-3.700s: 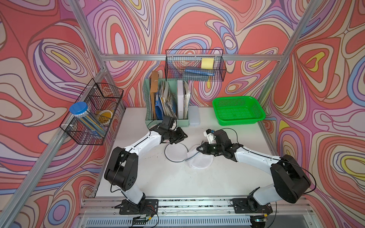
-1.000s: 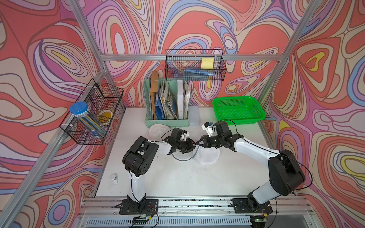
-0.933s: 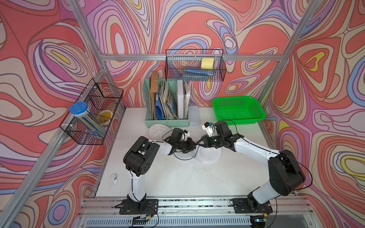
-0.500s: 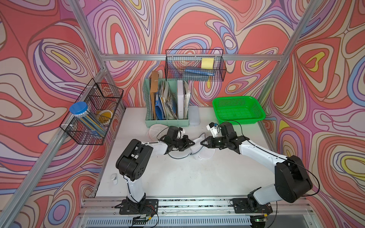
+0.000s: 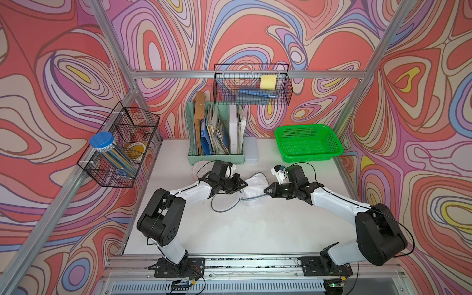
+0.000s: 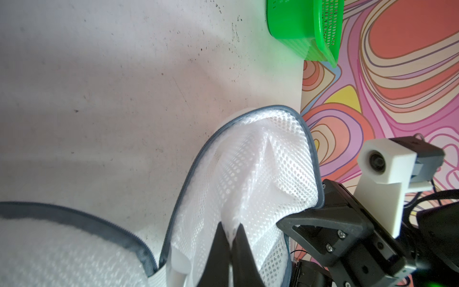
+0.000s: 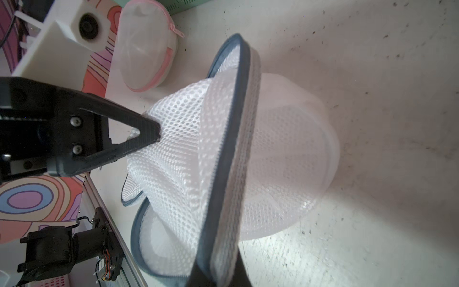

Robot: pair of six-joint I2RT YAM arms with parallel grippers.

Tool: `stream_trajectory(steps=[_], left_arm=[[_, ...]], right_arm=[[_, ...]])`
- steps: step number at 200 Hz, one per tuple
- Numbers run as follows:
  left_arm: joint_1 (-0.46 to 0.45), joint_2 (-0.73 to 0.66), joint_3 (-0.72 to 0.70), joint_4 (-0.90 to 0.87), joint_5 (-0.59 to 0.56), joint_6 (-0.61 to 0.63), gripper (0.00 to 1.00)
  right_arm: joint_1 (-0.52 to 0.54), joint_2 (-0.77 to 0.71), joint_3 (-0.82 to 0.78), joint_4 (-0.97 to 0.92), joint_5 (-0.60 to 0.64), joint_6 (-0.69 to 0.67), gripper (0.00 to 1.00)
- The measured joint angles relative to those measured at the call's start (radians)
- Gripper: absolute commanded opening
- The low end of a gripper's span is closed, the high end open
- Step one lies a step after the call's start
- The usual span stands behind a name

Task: Turn the laundry bag inside out
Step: Turn over the laundry bag at the center of the board.

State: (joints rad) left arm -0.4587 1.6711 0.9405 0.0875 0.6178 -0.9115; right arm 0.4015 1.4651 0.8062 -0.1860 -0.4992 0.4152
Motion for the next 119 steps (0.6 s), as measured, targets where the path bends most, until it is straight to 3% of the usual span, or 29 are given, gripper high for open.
stream_trajectory(steps=[17,36,56,81,119], left_arm=[[0.000,-0.002,0.018,-0.035,-0.028,0.033,0.00],[0.001,-0.002,0.063,-0.113,-0.062,0.097,0.00],[-0.011,-0.003,0.126,-0.193,-0.086,0.175,0.00],[-0.040,-0.013,0.181,-0.277,-0.103,0.264,0.00],[-0.093,-0.021,0.224,-0.371,-0.139,0.361,0.00]], right_arm=[[-0.006,0.023,-0.005,-0.007,0.028,0.011,0.43],[-0.018,0.035,0.000,-0.054,0.064,0.016,0.54],[-0.023,0.036,0.064,-0.134,0.097,0.002,0.59],[-0.022,0.053,0.254,-0.220,0.133,-0.033,0.61],[-0.023,0.212,0.593,-0.345,0.154,-0.125,0.61]])
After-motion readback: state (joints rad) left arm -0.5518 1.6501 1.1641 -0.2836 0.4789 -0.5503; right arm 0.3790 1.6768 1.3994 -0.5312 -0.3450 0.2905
